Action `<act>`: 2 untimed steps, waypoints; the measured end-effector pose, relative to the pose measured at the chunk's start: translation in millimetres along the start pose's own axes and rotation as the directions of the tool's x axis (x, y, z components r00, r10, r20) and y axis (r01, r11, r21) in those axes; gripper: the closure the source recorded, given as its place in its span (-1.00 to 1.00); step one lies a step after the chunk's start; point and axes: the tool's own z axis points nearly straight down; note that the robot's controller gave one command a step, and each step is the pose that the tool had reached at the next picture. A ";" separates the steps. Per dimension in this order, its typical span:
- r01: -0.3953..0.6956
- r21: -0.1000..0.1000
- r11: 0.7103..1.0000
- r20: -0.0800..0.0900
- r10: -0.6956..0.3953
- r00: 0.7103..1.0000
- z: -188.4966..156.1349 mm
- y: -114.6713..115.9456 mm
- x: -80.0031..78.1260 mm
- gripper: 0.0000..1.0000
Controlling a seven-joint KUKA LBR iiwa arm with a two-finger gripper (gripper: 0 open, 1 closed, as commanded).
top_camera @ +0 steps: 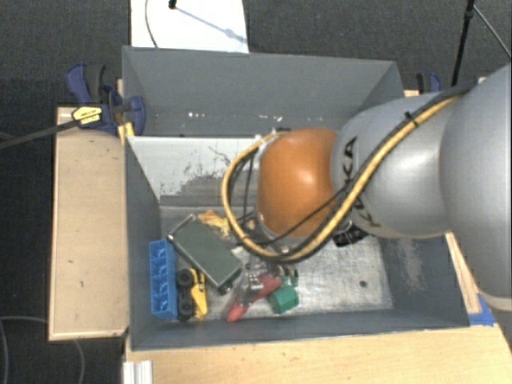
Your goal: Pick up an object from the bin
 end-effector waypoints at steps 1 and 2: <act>-0.032 -0.007 0.999 0.020 0.032 0.999 19.4 10.9 -0.5 -1.00; -0.150 -0.006 0.989 0.013 0.150 0.989 70.4 -32.2 0.1 1.00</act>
Offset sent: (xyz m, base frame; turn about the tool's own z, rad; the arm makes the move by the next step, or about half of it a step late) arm -0.0023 -0.0329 -0.0738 0.1456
